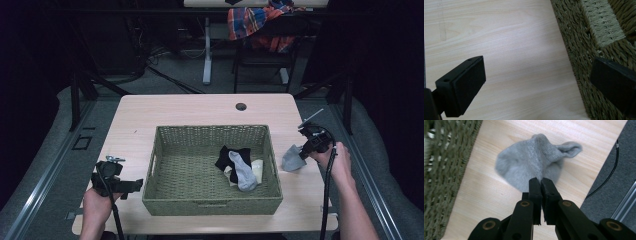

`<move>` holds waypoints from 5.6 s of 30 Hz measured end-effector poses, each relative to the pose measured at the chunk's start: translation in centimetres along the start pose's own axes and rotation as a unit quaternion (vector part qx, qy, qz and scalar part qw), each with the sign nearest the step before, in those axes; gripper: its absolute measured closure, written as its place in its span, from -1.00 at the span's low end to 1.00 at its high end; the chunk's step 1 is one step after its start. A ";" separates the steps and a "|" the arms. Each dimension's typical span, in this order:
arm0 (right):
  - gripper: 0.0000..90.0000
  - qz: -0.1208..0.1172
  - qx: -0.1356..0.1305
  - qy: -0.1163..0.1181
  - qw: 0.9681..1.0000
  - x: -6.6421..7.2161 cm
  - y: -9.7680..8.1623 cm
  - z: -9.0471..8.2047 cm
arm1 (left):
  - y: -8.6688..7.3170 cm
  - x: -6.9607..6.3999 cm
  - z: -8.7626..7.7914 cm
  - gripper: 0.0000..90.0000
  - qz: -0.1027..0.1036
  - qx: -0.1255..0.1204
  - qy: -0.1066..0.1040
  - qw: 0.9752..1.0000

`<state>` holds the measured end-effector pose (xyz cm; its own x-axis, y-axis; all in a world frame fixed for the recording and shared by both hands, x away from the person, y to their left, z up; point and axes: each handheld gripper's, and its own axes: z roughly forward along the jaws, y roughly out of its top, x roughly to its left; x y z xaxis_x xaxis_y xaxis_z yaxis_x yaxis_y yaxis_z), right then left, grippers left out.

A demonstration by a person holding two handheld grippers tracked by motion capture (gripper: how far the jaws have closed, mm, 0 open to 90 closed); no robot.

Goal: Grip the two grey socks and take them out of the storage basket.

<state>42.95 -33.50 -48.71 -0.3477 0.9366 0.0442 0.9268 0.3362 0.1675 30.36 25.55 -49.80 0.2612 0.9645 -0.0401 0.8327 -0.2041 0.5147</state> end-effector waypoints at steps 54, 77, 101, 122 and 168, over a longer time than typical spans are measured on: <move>-1.00 -0.185 -0.102 0.109 0.971 13.6 2.4 -6.2 | 0.0 0.0 0.0 -0.99 -0.001 -0.002 0.002 1.000; -0.66 -0.217 -0.040 0.091 0.971 16.6 4.1 -2.1 | 0.0 0.0 0.0 -0.99 -0.003 -0.004 0.003 1.000; 0.73 -0.243 0.029 0.078 0.966 18.9 4.6 2.3 | 0.0 0.0 0.0 -0.99 0.000 -0.001 0.002 1.000; 0.84 -0.231 -0.050 0.091 0.967 17.7 3.5 -4.7 | 0.0 -0.1 0.1 -0.98 -0.001 -0.001 0.002 1.000; 0.90 -0.186 -0.159 0.098 0.965 12.4 0.6 -13.0 | 0.0 -0.1 0.0 -0.98 0.001 0.000 0.002 1.000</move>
<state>37.32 -23.01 -35.22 -0.6971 0.7096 0.1026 0.6527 0.5687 0.5006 30.33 25.49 -49.85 0.2609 0.9647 -0.0358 0.8323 -0.2060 0.5147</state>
